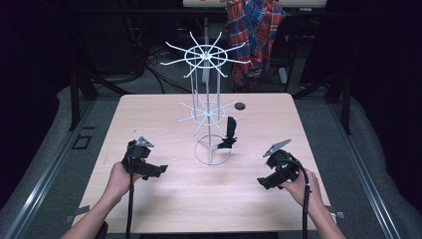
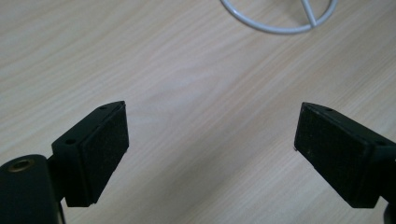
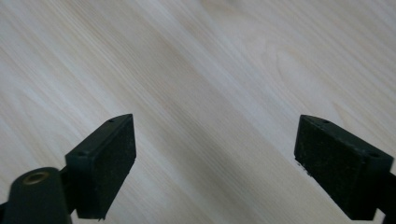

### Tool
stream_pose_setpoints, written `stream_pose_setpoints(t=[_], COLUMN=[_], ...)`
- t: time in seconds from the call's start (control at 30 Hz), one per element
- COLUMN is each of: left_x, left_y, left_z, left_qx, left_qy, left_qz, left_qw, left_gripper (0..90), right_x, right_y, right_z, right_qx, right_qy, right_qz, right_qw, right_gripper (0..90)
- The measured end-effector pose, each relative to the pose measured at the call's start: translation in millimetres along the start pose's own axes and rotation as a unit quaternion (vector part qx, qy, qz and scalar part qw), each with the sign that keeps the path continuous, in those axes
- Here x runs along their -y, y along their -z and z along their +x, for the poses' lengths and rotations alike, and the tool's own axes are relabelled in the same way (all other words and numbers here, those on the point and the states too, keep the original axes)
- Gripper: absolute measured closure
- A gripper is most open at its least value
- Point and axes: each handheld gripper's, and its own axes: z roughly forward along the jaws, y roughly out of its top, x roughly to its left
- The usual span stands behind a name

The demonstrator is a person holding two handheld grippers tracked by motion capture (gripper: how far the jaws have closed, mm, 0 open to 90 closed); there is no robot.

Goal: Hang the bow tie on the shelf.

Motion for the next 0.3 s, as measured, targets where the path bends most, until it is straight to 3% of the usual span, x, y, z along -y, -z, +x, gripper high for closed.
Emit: stream_pose_setpoints(t=[0.13,0.17,0.3], left_x=[-0.3,0.5,0.9], left_y=[1.7,1.2,-1.4], left_z=[0.9,1.3,2.1], left_qx=[-0.002,0.008,0.017], left_qy=[0.005,0.008,0.009], left_qz=[-0.007,-0.004,0.001], left_qw=[1.0,0.9999,0.9998], left_gripper=[10.9,13.7,14.6], right_x=[-0.3,-0.9,0.4], right_y=[-5.7,-9.8,-13.0], right_z=[-1.6,-2.9,-7.2], right_qx=[0.001,0.005,0.0], right_qy=[0.009,0.02,0.02], right_qz=[0.018,0.029,0.034], right_qw=[0.9998,0.9994,0.9992], right_gripper=[7.0,4.7,4.2])
